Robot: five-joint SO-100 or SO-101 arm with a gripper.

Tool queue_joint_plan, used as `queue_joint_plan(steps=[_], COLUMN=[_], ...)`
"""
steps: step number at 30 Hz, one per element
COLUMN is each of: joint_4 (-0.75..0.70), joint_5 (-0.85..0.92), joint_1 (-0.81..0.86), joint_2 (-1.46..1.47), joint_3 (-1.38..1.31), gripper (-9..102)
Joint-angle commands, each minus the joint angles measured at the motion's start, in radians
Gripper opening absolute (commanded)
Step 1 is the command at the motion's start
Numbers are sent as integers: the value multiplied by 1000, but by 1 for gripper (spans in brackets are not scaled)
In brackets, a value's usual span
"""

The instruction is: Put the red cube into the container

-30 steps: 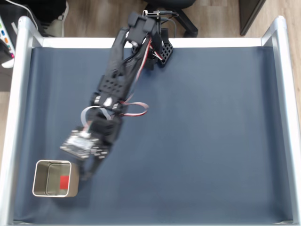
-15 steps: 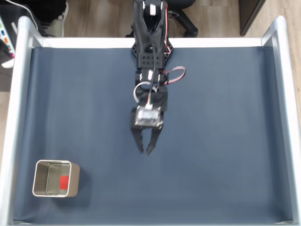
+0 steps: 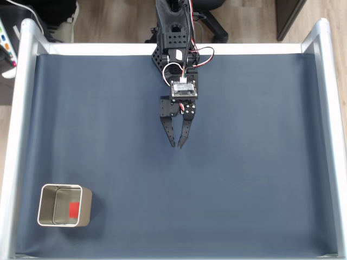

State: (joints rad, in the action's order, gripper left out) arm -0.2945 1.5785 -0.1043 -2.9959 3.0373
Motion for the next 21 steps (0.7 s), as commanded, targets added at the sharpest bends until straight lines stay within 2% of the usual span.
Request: queue_joint_plan(steps=[1, 21], joint_4=[-43, -620], joint_5=[5, -178], joint_1=[8, -8], joint_2=[-130, -357], joint_3=[55, 91], gripper=[0, 0])
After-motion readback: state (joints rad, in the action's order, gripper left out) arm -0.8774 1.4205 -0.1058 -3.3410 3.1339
